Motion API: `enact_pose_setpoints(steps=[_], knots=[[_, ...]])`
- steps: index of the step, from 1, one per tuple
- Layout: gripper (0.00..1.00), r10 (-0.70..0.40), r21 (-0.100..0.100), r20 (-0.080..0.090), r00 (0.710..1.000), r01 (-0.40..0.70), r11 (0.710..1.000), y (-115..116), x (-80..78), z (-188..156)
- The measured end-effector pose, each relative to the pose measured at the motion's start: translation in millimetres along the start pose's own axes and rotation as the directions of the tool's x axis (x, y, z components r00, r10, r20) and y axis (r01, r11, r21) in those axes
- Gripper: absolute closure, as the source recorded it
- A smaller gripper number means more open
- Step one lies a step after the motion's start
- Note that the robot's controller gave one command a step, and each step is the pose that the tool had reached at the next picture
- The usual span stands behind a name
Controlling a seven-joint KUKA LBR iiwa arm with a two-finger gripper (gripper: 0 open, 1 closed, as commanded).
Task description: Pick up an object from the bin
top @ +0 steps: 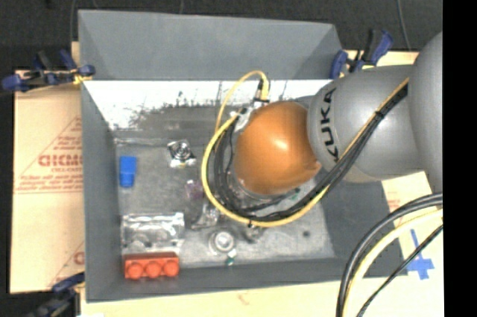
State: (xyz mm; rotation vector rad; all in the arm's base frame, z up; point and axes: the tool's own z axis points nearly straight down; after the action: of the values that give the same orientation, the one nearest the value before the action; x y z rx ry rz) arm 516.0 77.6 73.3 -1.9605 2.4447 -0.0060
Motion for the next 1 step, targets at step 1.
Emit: enact_pose_setpoints(steps=[1], knots=[[0.0, 0.021, -0.009, -0.001, 1.0, -0.021, 1.0, 29.7, -8.7, -4.0]])
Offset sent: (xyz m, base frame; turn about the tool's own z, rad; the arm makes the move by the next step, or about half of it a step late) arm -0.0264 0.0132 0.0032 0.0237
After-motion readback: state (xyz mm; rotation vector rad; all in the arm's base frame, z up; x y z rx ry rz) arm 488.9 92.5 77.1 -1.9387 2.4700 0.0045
